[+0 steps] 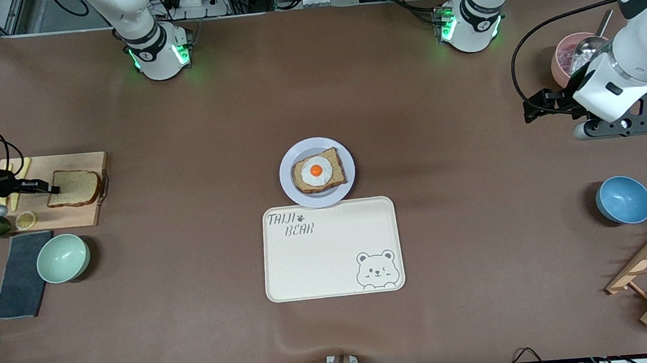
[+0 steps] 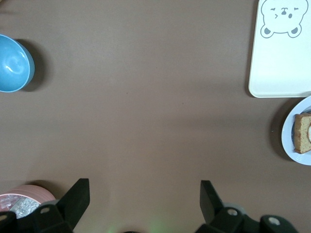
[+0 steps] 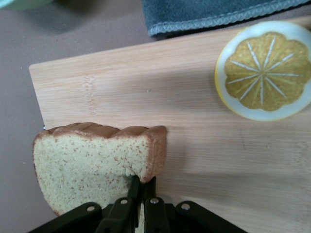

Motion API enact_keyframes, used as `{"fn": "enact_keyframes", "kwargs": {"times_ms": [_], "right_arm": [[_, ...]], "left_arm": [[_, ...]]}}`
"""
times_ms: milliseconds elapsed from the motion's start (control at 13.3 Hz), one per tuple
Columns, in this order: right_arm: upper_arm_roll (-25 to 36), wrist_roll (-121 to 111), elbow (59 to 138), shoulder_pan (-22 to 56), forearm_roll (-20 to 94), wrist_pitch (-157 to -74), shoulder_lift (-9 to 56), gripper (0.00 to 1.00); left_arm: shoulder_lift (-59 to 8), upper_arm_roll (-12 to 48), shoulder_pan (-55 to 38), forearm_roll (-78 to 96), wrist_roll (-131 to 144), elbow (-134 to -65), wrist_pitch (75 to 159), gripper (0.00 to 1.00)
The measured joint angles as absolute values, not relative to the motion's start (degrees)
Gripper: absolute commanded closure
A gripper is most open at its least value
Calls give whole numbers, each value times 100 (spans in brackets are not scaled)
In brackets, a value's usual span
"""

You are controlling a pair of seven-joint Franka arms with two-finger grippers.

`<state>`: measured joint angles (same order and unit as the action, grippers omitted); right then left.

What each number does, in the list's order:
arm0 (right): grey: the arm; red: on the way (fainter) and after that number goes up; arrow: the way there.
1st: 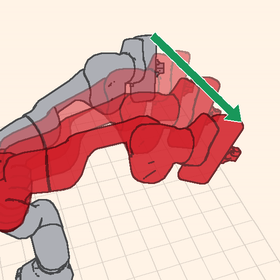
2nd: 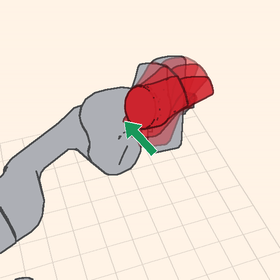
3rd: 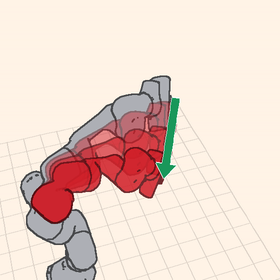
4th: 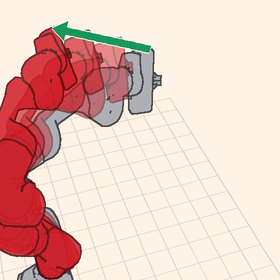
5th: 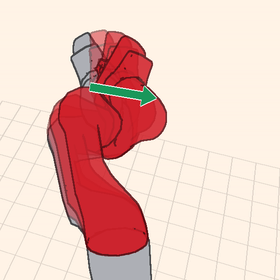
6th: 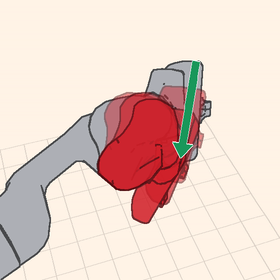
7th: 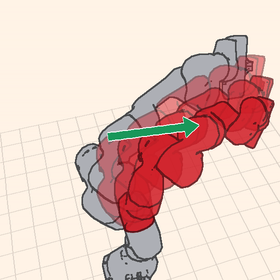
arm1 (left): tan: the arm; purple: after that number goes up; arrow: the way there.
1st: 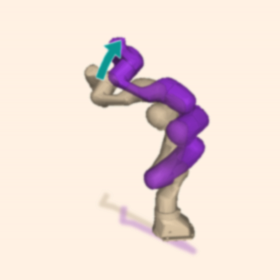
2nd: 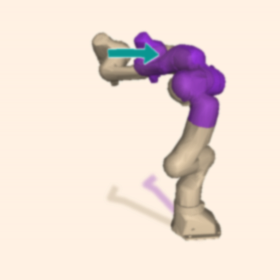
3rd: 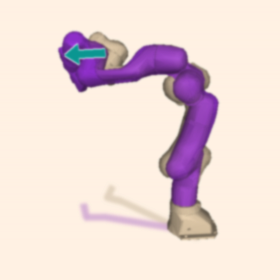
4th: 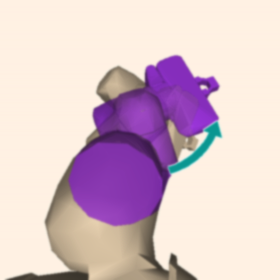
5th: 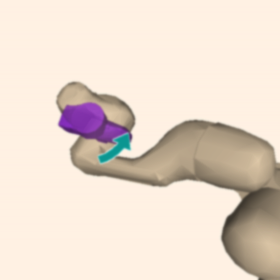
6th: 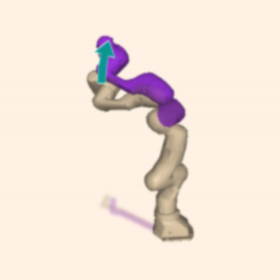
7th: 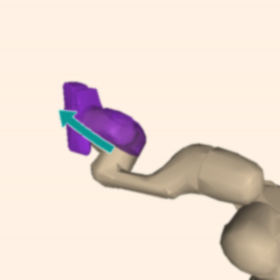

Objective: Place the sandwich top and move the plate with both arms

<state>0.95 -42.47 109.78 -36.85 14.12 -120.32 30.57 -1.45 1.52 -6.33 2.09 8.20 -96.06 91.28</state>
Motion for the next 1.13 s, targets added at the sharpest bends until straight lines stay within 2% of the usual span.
{"fn": "enact_keyframes", "kwargs": {"times_ms": [905, 1131], "right_arm": [[-53, -3944, 10172, -3347, 1488, -10504, 3057, 100], [-151, -3944, 10106, -3286, 1839, -10139, 3055, 100]], "left_arm": [[-145, 154, -636, 246, 820, -9605, 9165, 0], [-145, 154, -635, 247, 820, -9605, 9165, 0]]}}
